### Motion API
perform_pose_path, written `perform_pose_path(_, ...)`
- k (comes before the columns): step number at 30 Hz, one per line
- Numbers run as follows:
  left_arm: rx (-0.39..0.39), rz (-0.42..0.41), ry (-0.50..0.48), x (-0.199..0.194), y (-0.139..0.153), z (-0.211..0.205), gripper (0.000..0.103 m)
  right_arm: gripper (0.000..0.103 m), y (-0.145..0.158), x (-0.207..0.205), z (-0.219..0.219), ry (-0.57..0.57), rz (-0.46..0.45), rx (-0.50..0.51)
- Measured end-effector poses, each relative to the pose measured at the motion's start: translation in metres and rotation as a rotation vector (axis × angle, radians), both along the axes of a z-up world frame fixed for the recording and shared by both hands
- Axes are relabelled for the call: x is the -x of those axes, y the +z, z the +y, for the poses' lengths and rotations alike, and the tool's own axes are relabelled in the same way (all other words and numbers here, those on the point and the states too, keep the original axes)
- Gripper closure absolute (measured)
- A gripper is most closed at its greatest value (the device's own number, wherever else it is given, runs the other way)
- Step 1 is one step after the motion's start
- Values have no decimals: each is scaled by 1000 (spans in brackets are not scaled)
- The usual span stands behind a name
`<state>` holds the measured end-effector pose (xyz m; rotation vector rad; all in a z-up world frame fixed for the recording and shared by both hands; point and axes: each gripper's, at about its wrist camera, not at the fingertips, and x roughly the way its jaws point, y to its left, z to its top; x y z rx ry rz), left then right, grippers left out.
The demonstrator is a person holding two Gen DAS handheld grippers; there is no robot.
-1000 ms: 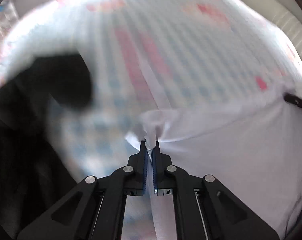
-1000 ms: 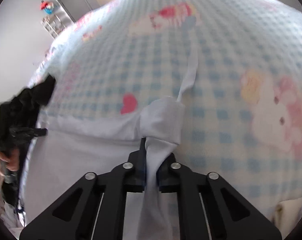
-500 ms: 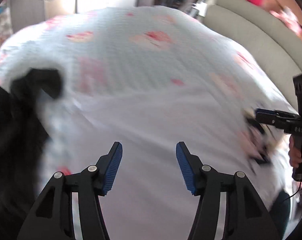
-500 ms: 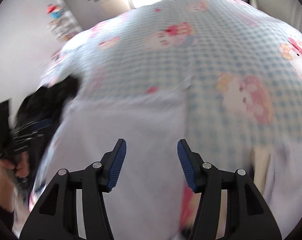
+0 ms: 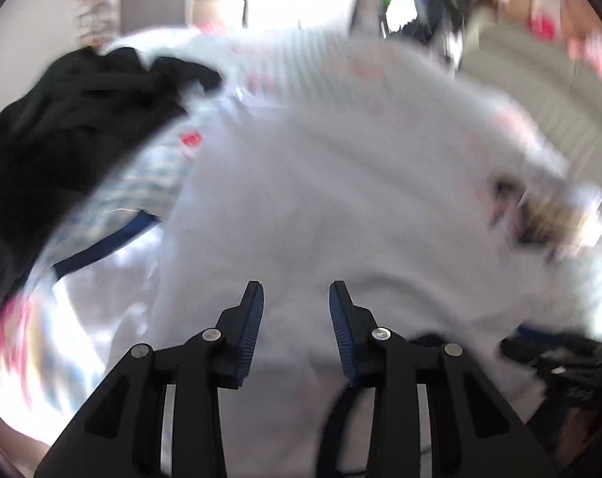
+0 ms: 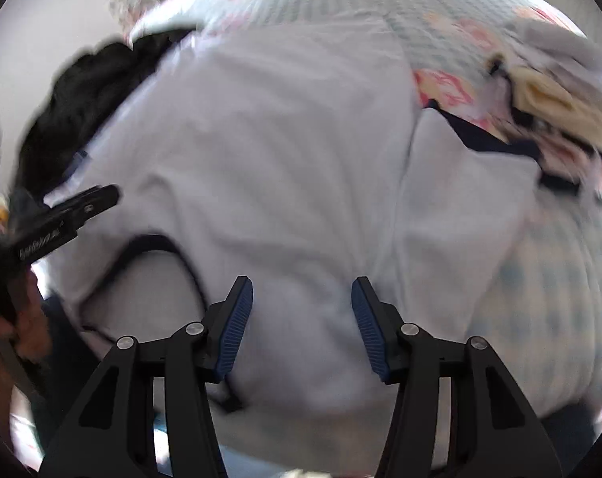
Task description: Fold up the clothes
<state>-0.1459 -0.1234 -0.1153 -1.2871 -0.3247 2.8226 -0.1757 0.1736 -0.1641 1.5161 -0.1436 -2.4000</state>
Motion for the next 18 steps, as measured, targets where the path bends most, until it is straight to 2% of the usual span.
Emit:
perform_pose_path(2, -116, -52, 30, -5, -8, -3, 62, 49, 3, -9, 0, -26, 17, 41)
perform_pose_path(4, -128, -164, 23, -5, -34, 6, 62, 49, -8, -10, -1, -25, -13, 28)
perform_pose_path(6, -26, -235, 4, -10, -48, 19, 65, 50, -23, -10, -2, -17, -48, -5)
perform_pose_path(8, 60, -201, -5, -29, -41, 29, 68, 50, -24, -17, 0, -12, -63, -9)
perform_pose_path(11, -4, -133, 11, -57, -22, 18, 64, 50, -10, -34, 8, -7, -62, 23)
perform_pose_path(13, -49, -156, 55, -62, -29, 3, 62, 50, 0, -39, 17, -23, -41, 48)
perform_pose_path(15, -82, -219, 70, -57, -44, -6, 62, 49, 4, -39, 20, -52, -19, 66)
perform_pose_path(17, -89, -247, 46, -56, -51, 0, 62, 49, -5, -32, 15, -61, -37, 74)
perform_pose_path(18, -60, -256, 35, -56, -51, 4, 62, 49, -11, -29, 11, -60, -55, 73)
